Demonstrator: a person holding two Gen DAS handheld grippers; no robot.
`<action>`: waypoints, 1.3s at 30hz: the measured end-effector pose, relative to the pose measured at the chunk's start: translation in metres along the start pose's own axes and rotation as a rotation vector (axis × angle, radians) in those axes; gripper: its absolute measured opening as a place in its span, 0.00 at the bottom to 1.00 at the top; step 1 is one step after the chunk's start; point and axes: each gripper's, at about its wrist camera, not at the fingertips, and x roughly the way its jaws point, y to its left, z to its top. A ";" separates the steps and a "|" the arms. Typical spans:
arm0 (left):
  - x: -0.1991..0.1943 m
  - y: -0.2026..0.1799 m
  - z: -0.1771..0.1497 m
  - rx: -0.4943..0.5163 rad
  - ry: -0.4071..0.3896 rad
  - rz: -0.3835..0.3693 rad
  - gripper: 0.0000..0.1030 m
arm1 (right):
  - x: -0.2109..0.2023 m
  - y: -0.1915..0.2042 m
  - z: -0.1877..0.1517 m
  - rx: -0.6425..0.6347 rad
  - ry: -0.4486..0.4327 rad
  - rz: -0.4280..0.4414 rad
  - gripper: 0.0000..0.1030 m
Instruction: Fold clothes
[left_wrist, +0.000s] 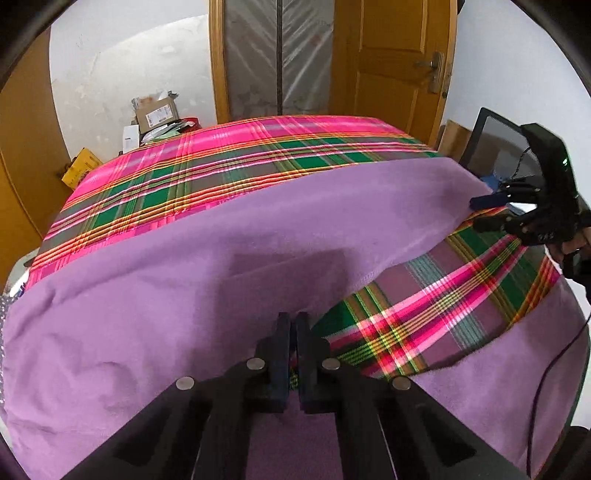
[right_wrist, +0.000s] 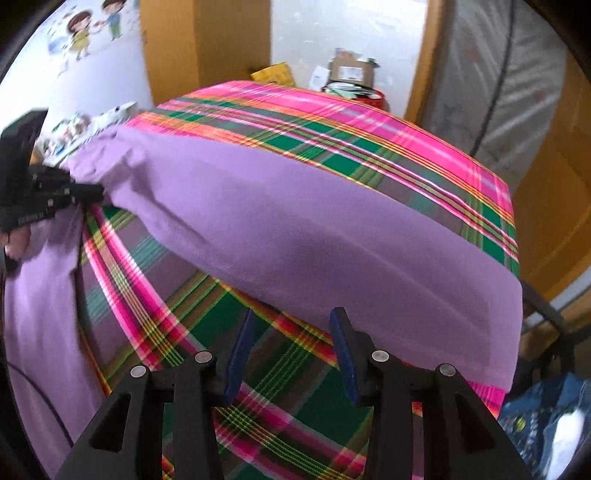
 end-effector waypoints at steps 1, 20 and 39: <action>-0.003 0.000 -0.002 0.012 0.001 -0.004 0.02 | 0.001 0.003 0.001 -0.018 0.003 -0.003 0.43; -0.034 0.022 -0.031 -0.049 -0.002 -0.036 0.03 | 0.011 0.008 0.012 0.141 0.011 0.049 0.43; -0.159 0.164 -0.161 -0.665 -0.141 0.244 0.12 | -0.052 0.097 0.031 0.378 -0.384 0.365 0.44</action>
